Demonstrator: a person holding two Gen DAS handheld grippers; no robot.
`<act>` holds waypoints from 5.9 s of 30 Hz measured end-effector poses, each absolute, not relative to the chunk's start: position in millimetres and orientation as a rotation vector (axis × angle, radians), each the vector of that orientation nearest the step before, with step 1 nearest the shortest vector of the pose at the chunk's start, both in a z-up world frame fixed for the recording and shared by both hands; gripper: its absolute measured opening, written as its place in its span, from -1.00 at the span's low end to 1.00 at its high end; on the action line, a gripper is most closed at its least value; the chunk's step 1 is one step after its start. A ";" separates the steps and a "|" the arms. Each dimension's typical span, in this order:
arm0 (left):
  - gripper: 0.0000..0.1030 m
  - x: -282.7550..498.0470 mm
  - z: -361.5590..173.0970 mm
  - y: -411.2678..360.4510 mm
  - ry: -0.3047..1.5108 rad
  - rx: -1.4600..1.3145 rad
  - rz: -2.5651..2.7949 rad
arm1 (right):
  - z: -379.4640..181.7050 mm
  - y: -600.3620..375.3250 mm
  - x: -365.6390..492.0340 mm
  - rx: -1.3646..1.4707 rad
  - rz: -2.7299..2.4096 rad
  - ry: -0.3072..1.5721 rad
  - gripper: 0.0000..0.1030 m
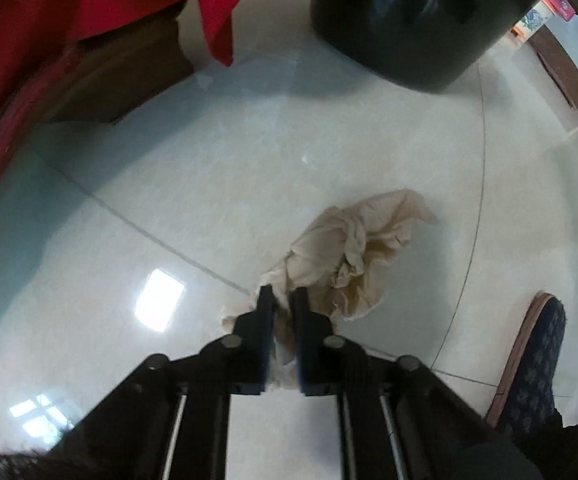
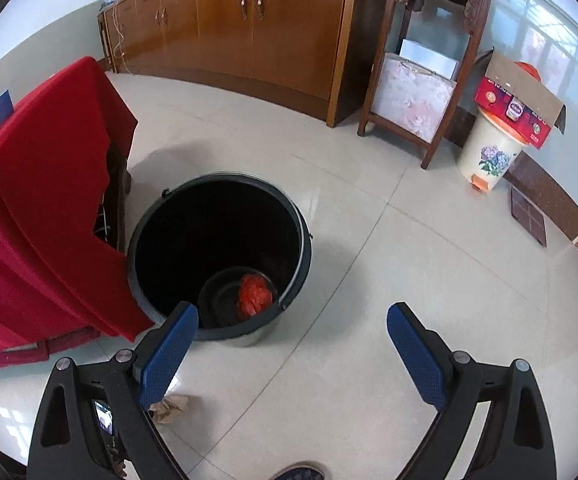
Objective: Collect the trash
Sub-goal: 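Lower the left gripper and grasp the crumpled beige paper from the floor, then lift the beige paper over the bucket and open the left gripper, then reach the left gripper to the milk carton while the right reaches the blue cup, then grasp and lift the milk carton with the left gripper while the right lifts the blue cup, then carry the carton and cup over the black bucket and open both grippers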
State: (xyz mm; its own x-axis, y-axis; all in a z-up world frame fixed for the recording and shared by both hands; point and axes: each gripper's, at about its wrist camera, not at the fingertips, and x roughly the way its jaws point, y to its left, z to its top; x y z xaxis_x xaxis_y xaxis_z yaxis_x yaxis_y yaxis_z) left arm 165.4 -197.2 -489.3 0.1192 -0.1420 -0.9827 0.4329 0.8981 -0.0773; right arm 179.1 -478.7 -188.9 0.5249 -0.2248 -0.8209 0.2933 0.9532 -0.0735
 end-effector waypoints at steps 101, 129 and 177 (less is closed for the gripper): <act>0.10 292.6 -78.6 80.6 0.626 -0.047 0.156 | -90.2 -109.6 381.9 -0.063 0.275 0.740 0.22; 0.08 257.4 -34.4 -33.9 0.522 -0.014 -0.097 | -40.0 -252.2 296.9 -0.002 0.073 0.630 0.16; 0.64 249.8 -153.7 -285.6 0.775 0.110 -0.387 | -224.6 -495.7 272.2 0.049 -0.044 0.990 0.58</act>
